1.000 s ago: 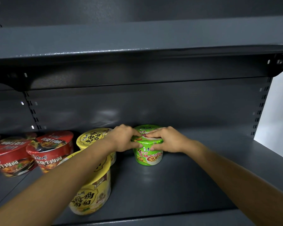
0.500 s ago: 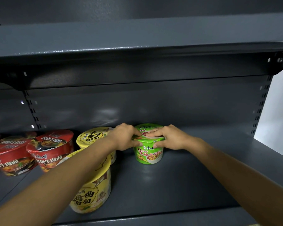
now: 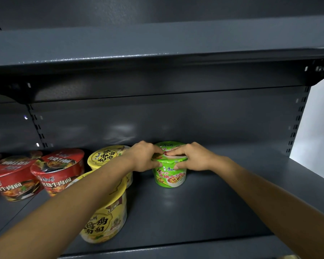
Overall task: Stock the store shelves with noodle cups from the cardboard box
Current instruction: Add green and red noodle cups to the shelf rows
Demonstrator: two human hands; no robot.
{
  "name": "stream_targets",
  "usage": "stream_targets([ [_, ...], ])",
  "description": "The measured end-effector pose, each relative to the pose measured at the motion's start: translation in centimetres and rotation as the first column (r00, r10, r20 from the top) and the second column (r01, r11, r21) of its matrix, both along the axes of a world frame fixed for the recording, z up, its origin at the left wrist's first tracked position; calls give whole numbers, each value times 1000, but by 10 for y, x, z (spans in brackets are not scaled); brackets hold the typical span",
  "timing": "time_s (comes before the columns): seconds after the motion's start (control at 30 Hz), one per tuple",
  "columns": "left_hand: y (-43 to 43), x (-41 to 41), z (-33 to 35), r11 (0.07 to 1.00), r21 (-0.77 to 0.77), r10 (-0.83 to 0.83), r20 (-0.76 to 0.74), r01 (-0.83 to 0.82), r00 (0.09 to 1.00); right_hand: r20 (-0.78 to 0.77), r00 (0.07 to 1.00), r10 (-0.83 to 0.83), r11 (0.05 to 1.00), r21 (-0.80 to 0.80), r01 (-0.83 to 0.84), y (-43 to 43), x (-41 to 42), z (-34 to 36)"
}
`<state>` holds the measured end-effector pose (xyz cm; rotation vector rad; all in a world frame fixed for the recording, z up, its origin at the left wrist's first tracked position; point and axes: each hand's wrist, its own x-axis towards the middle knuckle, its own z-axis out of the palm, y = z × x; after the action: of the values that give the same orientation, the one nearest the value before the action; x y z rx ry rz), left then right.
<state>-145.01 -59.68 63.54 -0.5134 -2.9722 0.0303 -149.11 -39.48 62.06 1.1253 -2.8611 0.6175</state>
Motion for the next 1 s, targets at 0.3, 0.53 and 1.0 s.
stream_targets([
  [0.3, -2, -1, 1, 997, 22, -80, 2, 80, 997, -6, 1000, 24, 999, -49, -24, 9, 0, 3],
  [0.53, -8, -3, 0, 995, 38, -90, 14, 89, 996, -2, 1000, 17, 998, -52, -17, 4, 0, 2],
  [1.0, -10, -3, -7, 995, 85, -47, -7, 47, 999, -19, 1000, 23, 999, -44, -24, 3, 3, 0],
])
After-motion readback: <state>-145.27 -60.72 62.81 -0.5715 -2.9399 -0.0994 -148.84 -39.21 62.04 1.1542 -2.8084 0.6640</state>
